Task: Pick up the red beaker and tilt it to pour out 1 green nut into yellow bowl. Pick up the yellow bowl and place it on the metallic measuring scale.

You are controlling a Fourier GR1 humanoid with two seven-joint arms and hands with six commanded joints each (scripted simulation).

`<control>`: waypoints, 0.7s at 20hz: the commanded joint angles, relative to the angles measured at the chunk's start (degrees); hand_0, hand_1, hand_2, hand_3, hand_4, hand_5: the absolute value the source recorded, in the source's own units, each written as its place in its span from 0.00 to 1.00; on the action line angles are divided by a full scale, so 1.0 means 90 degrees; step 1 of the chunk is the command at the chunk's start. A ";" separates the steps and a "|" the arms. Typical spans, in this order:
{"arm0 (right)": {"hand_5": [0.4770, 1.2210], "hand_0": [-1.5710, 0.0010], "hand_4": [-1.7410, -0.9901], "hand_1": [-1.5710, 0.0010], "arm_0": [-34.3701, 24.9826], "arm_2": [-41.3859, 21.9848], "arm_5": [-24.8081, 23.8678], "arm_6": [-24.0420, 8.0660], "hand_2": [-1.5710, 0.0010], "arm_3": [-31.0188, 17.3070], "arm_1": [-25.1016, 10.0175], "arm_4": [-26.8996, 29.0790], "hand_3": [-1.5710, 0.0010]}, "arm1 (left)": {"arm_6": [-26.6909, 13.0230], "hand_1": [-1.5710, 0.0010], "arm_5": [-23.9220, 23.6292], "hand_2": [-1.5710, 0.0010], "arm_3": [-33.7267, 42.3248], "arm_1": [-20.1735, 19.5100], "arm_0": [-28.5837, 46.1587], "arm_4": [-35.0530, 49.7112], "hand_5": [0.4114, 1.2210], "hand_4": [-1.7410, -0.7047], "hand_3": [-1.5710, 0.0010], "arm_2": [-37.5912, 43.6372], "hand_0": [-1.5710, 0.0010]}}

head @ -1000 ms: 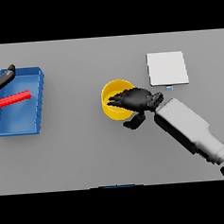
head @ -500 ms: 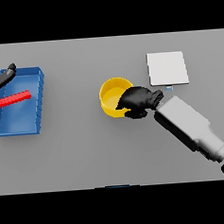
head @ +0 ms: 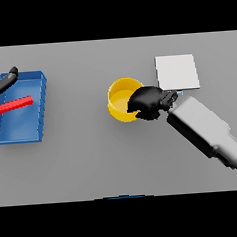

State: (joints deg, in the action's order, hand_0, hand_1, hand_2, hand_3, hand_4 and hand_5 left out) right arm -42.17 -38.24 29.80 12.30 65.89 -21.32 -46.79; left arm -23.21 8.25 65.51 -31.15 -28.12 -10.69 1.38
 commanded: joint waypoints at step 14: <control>1.00 0.02 0.00 0.00 -0.0227 0.0728 0.0301 -0.0886 0.05 0.0761 -0.0680 0.0270 0.25 | -0.0138 1.00 0.0099 1.00 0.0218 0.0008 0.0063 0.0292 0.38 0.89 1.00 0.0149 1.00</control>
State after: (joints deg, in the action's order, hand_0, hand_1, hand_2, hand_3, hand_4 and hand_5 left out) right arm -44.23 -31.66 32.50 4.06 72.72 -27.50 -44.39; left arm -24.45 9.14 67.48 -31.10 -27.53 -8.06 2.73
